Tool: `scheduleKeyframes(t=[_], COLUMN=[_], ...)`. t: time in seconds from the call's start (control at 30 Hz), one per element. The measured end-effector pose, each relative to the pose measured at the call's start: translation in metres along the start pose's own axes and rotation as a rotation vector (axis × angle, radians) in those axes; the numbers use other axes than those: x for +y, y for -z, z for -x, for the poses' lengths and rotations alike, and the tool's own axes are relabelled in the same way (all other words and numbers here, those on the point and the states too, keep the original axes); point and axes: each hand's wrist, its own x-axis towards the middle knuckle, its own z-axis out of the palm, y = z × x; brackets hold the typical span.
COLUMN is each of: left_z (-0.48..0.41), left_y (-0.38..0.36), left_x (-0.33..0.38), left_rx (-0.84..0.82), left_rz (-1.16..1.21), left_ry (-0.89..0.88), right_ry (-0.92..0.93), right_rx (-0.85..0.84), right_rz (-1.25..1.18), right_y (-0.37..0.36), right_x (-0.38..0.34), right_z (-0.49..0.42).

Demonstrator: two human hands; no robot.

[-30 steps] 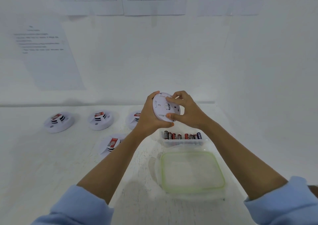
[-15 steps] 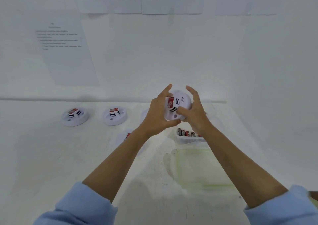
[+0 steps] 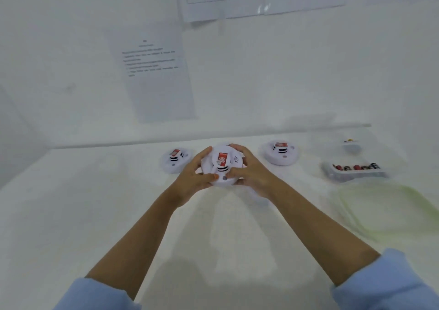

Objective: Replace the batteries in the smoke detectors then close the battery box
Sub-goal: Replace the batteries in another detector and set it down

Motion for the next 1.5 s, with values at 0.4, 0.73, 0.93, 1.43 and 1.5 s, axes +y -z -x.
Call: scheduleKeyframes(t=[0.4, 0.73, 0.93, 1.43, 1.5], left_z=[0.030, 0.026, 0.021, 0.020, 0.020], left_y=[0.072, 0.071, 0.073, 0.073, 0.073], left_x=[-0.028, -0.032, -0.035, -0.035, -0.036], left_rx=[0.011, 0.002, -0.009, -0.031, -0.032], left_rz=[-0.051, -0.116, -0.160, -0.155, -0.158], left_ry=[0.045, 0.013, 0.004, -0.005, -0.009], right_ry=[0.058, 0.060, 0.046, 0.097, 0.101], right_rx=[0.142, 0.176, 0.189, 0.202, 0.205], right_rz=[0.189, 0.236, 0.284, 0.323, 0.316], right_y=[-0.090, -0.092, -0.090, -0.088, -0.088], right_x=[0.043, 0.050, 0.052, 0.058, 0.059], right_z=[-0.009, -0.011, -0.012, -0.015, -0.015])
